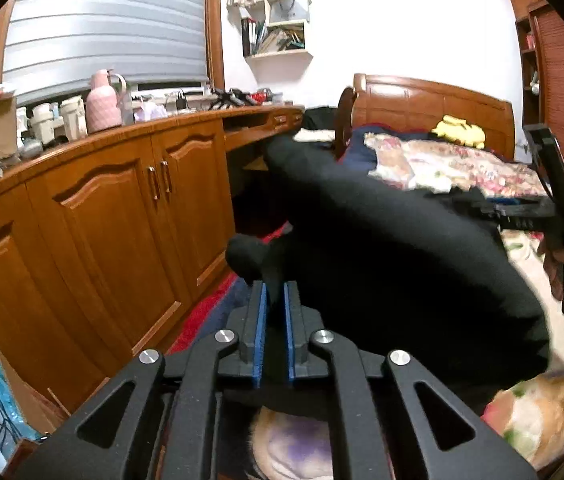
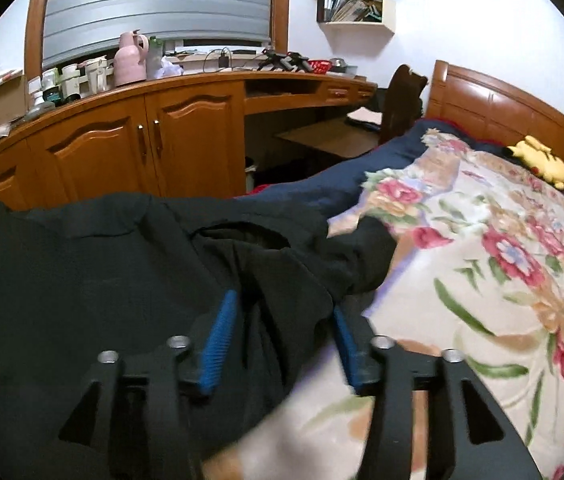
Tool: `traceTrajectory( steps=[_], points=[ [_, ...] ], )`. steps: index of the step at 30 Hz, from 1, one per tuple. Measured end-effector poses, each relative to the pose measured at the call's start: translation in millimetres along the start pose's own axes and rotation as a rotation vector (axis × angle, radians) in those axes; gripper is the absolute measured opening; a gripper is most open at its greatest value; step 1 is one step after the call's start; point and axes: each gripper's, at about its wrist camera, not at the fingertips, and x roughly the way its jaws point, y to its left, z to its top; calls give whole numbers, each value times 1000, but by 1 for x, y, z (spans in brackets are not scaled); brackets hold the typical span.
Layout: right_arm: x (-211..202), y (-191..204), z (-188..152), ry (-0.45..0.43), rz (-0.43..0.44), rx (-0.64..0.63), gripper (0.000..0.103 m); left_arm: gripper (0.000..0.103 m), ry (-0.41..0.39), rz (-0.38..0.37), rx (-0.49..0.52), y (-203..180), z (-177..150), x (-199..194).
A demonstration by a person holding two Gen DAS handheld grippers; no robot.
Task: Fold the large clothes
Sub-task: 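Lift the bundle with both grippers and carry it toward the grey garment, then lower the bundle onto the grey garment and open both grippers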
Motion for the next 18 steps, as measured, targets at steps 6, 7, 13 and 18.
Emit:
traceTrajectory(
  steps=[6, 7, 13, 18],
  points=[
    [-27, 10, -15, -37, 52, -36, 72, 73, -69, -23, 11, -12, 27, -17],
    [-29, 10, -18, -41, 56, -34, 72, 74, -77, -25, 13, -14, 31, -18],
    [-43, 3, -42, -42, 89, -26, 72, 75, -97, 11, 60, -35, 67, -7],
    [-64, -5, -57, -33, 90, -32, 72, 75, 34, 51, 87, -39, 59, 32]
  ],
)
